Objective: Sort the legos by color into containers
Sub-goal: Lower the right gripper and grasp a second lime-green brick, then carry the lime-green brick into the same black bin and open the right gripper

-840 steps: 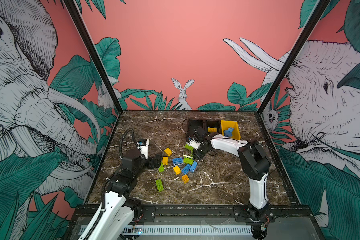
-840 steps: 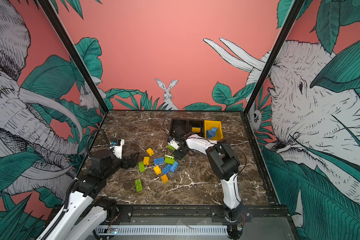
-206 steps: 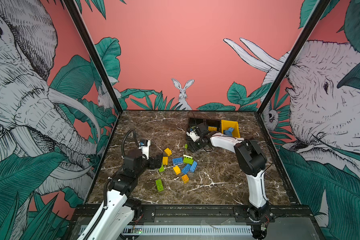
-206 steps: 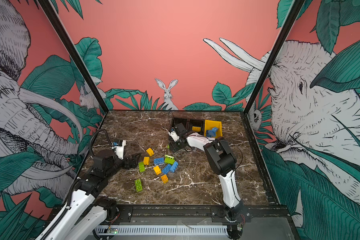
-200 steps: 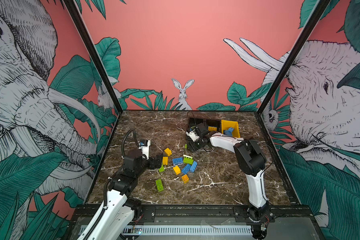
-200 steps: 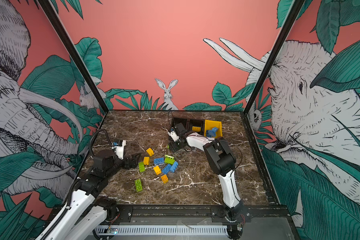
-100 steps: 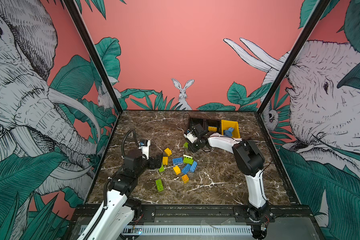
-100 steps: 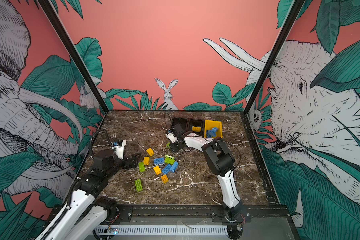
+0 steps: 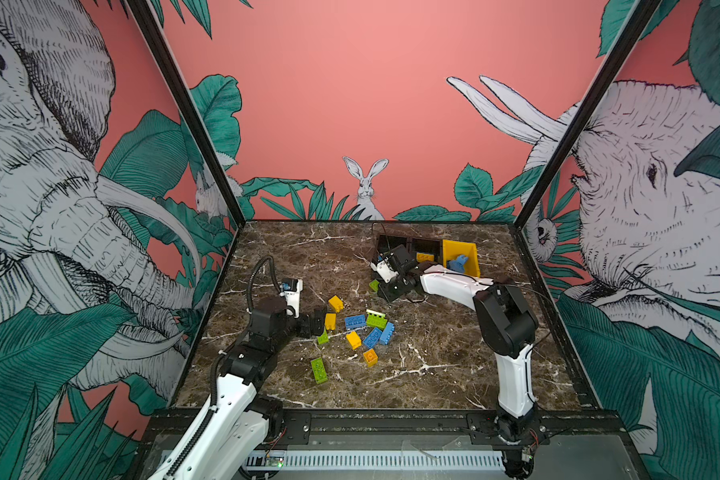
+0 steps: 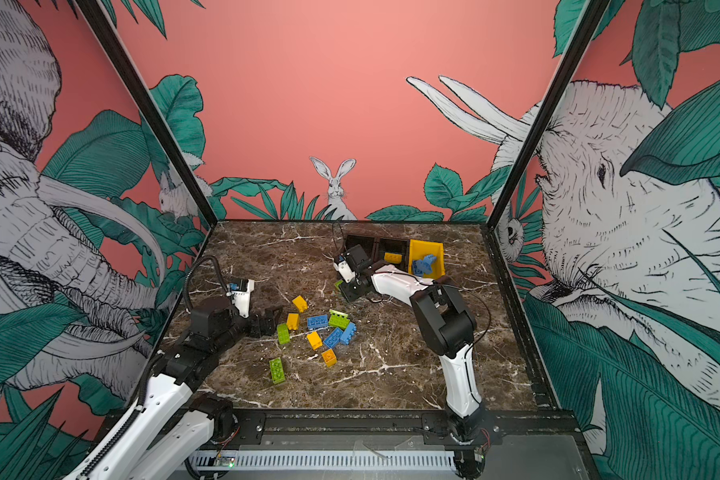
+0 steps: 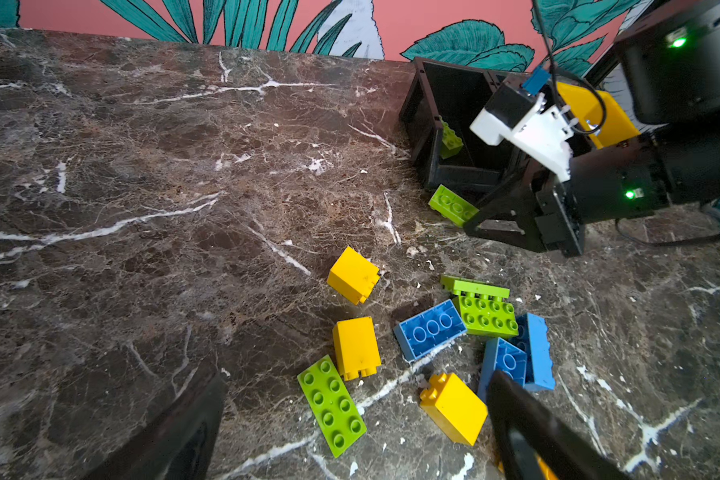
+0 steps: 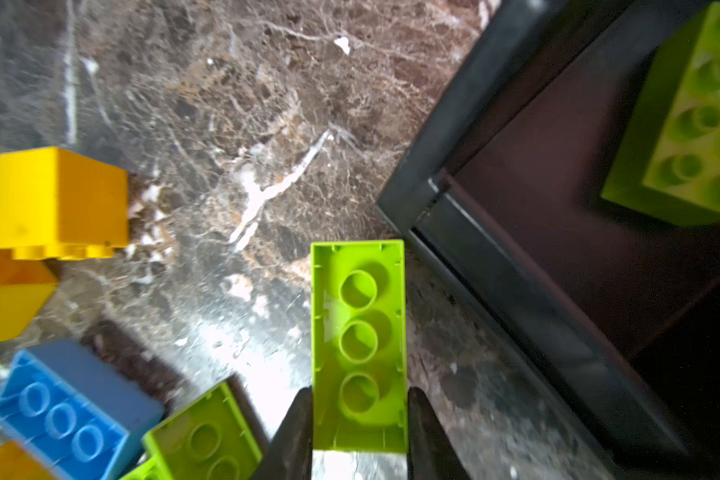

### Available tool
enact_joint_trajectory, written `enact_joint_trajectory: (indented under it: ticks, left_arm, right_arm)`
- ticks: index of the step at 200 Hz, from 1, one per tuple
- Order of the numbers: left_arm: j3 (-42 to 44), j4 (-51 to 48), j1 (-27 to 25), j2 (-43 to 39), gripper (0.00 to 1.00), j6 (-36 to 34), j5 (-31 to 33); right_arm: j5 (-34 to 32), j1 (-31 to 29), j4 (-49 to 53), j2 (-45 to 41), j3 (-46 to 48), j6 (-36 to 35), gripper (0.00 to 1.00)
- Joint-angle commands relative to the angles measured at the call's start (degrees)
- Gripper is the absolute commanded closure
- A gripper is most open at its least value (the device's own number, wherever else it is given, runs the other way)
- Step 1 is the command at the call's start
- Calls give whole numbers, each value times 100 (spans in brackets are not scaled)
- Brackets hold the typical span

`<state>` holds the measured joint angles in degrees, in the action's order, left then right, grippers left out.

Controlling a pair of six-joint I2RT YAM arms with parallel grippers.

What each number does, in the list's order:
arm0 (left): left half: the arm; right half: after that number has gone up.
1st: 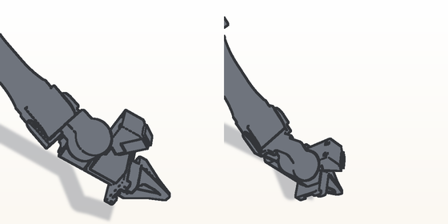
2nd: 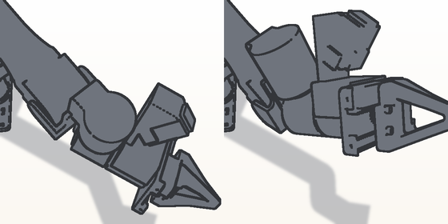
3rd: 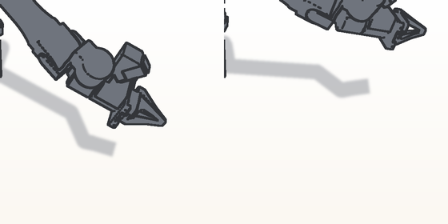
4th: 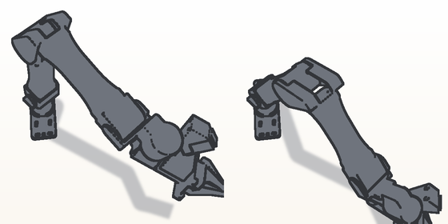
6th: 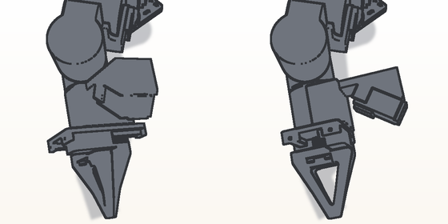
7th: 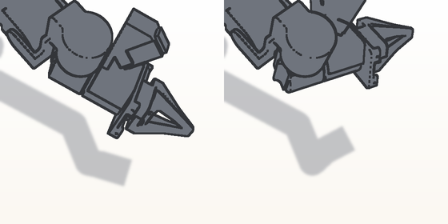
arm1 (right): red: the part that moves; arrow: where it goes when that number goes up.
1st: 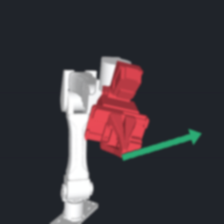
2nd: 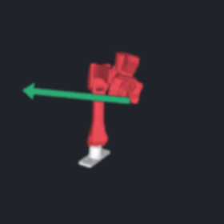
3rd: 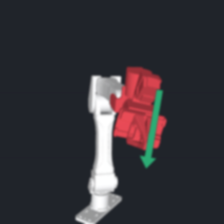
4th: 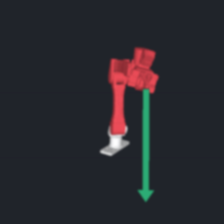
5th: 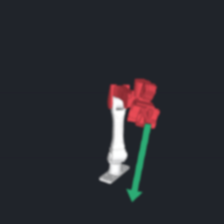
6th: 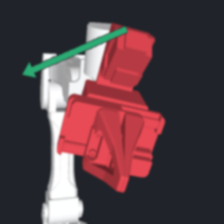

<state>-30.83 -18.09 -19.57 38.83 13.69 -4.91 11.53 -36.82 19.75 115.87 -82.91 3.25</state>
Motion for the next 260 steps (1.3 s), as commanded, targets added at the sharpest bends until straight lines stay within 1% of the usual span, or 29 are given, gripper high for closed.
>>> enact_joint_trajectory:
  ticks: [1,45,80,120,138,162,183,204,218,229,241,247,257,260]
  left_arm:
    - [-113,243,-16,82,1,24,-14]
    - [-114,384,-16,195,1,66,-92]
    - [-90,370,-15,164,1,54,-92]
    - [-100,282,-20,64,1,20,-45]
    - [-120,163,-14,3,1,-3,-49]
    - [-65,110,-21,-135,1,17,-63]
    - [-11,47,-21,-184,1,-22,-8]
    - [-11,7,-22,-191,1,-83,23]
    - [-19,42,-17,-188,1,-120,31]
    - [-50,41,-17,-183,1,-121,39]
    - [-88,14,-25,-187,1,-134,33]
    - [-90,2,-18,-183,1,-147,41]
    - [-70,3,-18,-208,1,-149,59]
    - [-67,6,-20,-220,1,-148,65]
  right_arm:
    - [179,-18,-199,-579,224,260,82]
    - [315,93,-16,-1090,245,454,85]
    - [263,182,246,-1331,170,422,85]
    - [164,444,295,-1332,-61,511,86]
    - [57,646,291,-1130,-293,568,86]
    - [-282,815,243,-747,-662,611,86]
    - [-547,897,329,-224,-1267,515,86]
    - [-754,930,646,380,-2048,442,86]
    - [-875,935,697,622,-2294,427,85]
    - [-1017,945,696,794,-2458,461,84]
    - [-1031,966,712,908,-2579,506,81]
    - [-1034,968,707,957,-2637,527,77]
    - [-1039,969,726,1021,-2722,559,65]
    - [-1039,969,731,1031,-2732,564,63]
